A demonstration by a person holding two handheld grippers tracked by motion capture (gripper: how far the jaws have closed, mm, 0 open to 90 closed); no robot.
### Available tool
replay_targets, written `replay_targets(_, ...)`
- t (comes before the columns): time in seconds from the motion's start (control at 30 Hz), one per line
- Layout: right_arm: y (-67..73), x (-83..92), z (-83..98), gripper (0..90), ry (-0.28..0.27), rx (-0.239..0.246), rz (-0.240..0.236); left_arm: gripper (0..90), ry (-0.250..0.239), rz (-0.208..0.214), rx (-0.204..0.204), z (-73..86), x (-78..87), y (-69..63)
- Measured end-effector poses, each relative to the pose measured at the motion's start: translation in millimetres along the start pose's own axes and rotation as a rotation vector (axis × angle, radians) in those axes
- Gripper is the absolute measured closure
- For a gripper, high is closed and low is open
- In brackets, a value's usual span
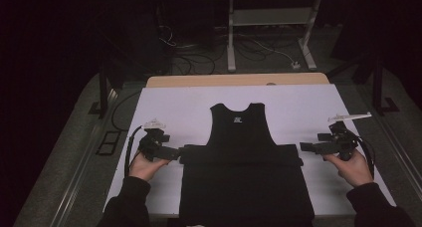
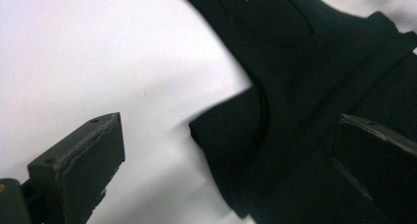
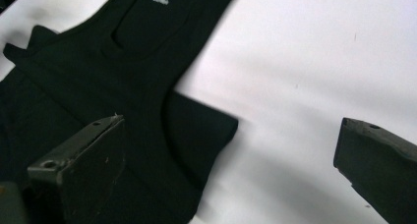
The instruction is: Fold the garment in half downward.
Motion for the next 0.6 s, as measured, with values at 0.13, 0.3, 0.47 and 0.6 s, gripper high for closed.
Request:
replay_targets(0.13, -1.9, 1.7, -8.8, 0.0, -0.016, 0.004, -0.001, 0.0, -0.008, 0.013, -0.011, -6.9, -1.4, 0.0)
replay_targets(0.3, -3.6, 1.9, -19.9, 0.0, -0.027, -0.002, -0.001, 0.0, 0.011, -0.005, -0.022, -12.3, -4.6, 1.9)
replay_targets(0.47, -1.7, -0.4, -28.0, 0.0, -0.025, 0.012, -0.006, 0.0, 0.02, -0.011, -0.024, -17.4, -5.7, 5.4)
replay_targets(0.6, 0.8, -2.1, -33.6, 0.0, -0.017, 0.027, -0.005, 0.0, 0.021, -0.015, -0.025, -22.5, -6.7, 6.8)
Point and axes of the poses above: each handheld gripper's, and its own axes: x roughly backward along the jaws, z roughly out of its underside, y roughly to its left, the point moved 2 cm from there along -x, roughly forward along the jaws, and after that the axes turned 1 degree about z, right-handed, at the moved point
